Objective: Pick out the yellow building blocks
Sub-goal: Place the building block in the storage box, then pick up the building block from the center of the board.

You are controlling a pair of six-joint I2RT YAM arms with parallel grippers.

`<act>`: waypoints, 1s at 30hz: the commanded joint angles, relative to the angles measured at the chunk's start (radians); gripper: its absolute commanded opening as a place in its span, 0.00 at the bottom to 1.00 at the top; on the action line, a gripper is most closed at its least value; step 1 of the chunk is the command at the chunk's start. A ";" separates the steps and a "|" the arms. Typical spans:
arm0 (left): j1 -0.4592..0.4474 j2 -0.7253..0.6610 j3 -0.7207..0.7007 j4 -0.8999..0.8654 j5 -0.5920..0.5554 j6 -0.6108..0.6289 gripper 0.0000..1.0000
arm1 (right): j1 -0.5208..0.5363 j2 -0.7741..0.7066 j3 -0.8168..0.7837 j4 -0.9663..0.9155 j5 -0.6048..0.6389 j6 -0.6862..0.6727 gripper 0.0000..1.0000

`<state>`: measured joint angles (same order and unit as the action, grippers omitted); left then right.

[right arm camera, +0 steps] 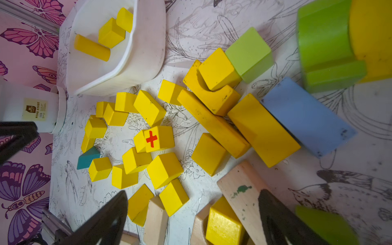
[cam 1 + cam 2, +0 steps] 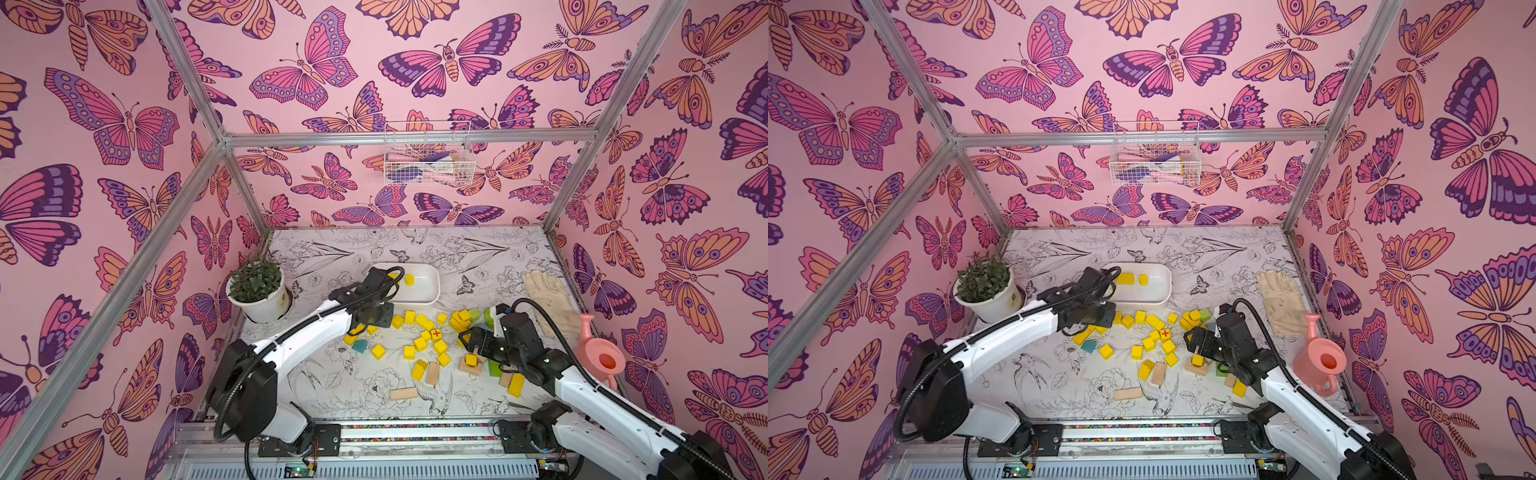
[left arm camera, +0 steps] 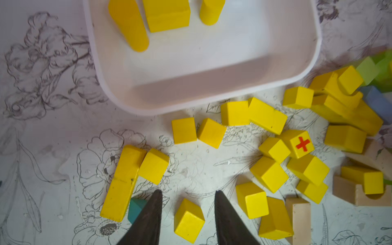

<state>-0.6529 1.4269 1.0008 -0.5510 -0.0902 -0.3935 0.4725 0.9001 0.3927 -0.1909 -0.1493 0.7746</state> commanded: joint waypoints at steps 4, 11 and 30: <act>0.005 -0.115 -0.185 0.237 0.032 -0.040 0.42 | -0.006 0.050 0.032 -0.010 -0.034 -0.011 0.89; 0.005 -0.136 -0.244 0.320 0.050 -0.040 0.45 | -0.002 0.071 0.050 -0.026 -0.033 -0.017 0.80; 0.036 -0.193 -0.295 0.377 0.111 -0.039 0.48 | -0.002 0.446 0.380 -0.227 0.118 -0.187 0.48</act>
<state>-0.6277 1.2381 0.7212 -0.1902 0.0051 -0.4274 0.4725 1.3048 0.7284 -0.3473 -0.0845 0.6235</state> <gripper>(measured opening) 0.484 0.499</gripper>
